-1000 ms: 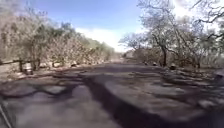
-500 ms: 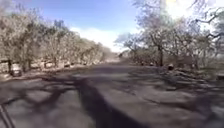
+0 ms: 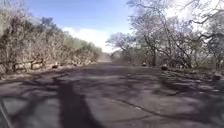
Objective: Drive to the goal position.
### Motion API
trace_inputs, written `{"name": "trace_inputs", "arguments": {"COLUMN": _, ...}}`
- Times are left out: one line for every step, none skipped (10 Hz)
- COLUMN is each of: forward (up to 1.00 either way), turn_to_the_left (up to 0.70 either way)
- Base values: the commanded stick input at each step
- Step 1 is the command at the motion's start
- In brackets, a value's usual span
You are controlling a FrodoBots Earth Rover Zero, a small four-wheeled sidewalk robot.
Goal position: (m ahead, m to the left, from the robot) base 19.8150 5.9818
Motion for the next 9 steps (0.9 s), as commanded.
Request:
{"name": "trace_inputs", "arguments": {"forward": 0.7, "turn_to_the_left": 0.0}}
{"name": "trace_inputs", "arguments": {"forward": 0.7, "turn_to_the_left": 0.0}}
{"name": "trace_inputs", "arguments": {"forward": 0.7, "turn_to_the_left": 0.0}}
{"name": "trace_inputs", "arguments": {"forward": 0.7, "turn_to_the_left": 0.0}}
{"name": "trace_inputs", "arguments": {"forward": 0.7, "turn_to_the_left": 0.0}}
{"name": "trace_inputs", "arguments": {"forward": 0.7, "turn_to_the_left": 0.0}}
{"name": "trace_inputs", "arguments": {"forward": 0.7, "turn_to_the_left": 0.0}}
{"name": "trace_inputs", "arguments": {"forward": 0.7, "turn_to_the_left": 0.0}}
{"name": "trace_inputs", "arguments": {"forward": 0.7, "turn_to_the_left": 0.0}}
